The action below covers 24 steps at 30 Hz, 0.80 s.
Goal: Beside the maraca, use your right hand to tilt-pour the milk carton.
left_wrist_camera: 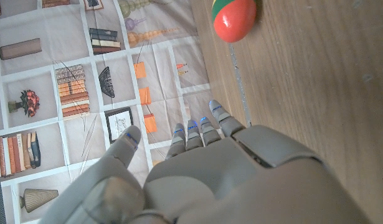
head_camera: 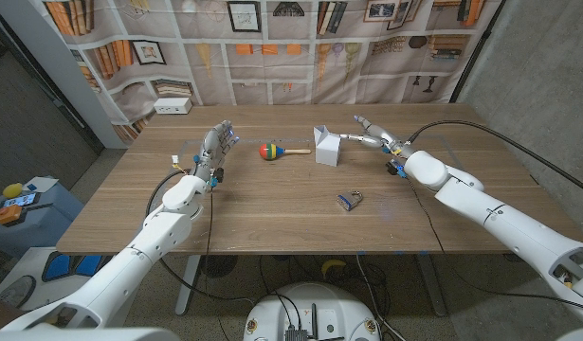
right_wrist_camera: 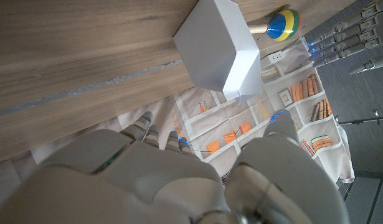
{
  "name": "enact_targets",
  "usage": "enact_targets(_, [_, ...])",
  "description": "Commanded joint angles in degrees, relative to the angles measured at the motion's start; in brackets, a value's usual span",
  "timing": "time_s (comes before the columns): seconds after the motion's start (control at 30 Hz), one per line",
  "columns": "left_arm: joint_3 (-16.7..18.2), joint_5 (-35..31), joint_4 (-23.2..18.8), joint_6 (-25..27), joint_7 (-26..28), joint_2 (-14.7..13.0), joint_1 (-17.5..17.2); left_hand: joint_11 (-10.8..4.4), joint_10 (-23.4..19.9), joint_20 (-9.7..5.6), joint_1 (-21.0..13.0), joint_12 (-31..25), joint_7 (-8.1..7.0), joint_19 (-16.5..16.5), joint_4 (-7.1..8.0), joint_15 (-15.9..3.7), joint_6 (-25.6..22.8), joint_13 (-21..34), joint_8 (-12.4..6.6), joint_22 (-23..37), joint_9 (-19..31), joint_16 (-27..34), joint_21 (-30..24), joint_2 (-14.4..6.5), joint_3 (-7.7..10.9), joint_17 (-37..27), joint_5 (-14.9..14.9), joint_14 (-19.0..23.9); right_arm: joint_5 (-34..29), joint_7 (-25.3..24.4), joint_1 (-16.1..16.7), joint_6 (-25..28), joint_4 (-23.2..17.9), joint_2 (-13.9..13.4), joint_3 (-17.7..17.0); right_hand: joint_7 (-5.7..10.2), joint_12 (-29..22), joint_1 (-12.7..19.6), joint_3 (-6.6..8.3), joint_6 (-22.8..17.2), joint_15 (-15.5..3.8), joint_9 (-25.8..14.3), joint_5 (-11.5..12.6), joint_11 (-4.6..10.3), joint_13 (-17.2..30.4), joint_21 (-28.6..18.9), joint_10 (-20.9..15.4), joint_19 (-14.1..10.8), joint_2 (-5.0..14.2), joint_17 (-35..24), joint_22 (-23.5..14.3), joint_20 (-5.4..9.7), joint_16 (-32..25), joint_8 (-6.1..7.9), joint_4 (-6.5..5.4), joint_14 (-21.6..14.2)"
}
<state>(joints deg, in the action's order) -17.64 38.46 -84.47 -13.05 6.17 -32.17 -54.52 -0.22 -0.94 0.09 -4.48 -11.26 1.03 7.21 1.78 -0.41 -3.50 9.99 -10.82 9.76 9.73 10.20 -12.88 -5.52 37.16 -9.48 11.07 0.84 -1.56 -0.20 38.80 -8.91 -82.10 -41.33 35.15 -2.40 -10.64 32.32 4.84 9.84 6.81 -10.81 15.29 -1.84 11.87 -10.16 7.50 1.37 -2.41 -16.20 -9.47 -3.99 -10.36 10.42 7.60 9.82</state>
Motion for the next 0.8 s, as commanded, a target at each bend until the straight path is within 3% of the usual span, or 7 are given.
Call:
enact_targets(0.03, [0.3, 0.4, -0.4, -0.1, 0.5, 0.3, -0.6, 0.03, -0.5, 0.09, -0.3, -0.4, -0.05, 0.8, -0.19, -0.15, -0.5, 0.2, -0.04, 0.1, 0.3, 0.2, 0.2, -3.1, 0.38, -0.1, -0.1, 0.5, -2.2, 1.8, -1.6, 0.2, 0.6, 0.7, 1.9, -0.51, -0.4, 0.9, 0.28, 8.2, 0.40, -0.2, 0.3, -0.13, 0.3, 0.2, 0.6, 0.7, 0.55, 0.0, -0.2, -0.54, -0.5, 0.28, 0.58, 4.9])
enact_targets(0.37, [0.3, 0.7, -0.5, 0.0, 0.7, 0.5, -0.8, 0.14, -0.8, 0.16, -0.1, -0.4, 0.09, 1.2, -0.15, -0.01, -0.7, 0.2, -0.01, 0.1, 0.3, 0.3, 0.2, -3.2, 0.57, -0.2, -0.1, 0.9, -3.3, 3.3, -2.3, 0.8, 0.4, 1.0, 3.1, -0.98, -0.5, 2.3, 0.87, 8.7, 1.11, -0.3, 0.2, -0.62, 0.4, 0.3, 1.3, 2.6, 0.59, 0.2, -0.2, -1.00, -0.4, 0.49, 1.20, 6.3])
enact_targets(0.8, [-0.1, 0.7, -0.3, -0.3, 0.4, 1.1, -0.7, 0.29, -1.1, 0.30, 0.2, -0.3, 0.17, 1.6, -0.09, 0.18, -1.1, 0.2, -0.03, 0.1, 0.3, 0.3, 0.3, -3.4, 0.81, -0.2, -0.2, 1.3, -6.5, 3.3, -3.5, 2.0, 0.8, 1.8, 4.9, -1.06, -0.5, 2.8, 0.96, 9.8, 1.17, -0.3, 0.1, -0.94, 0.5, -0.1, 2.0, 2.6, 0.25, 0.4, -0.2, -0.92, -0.6, 0.27, 1.35, 6.5])
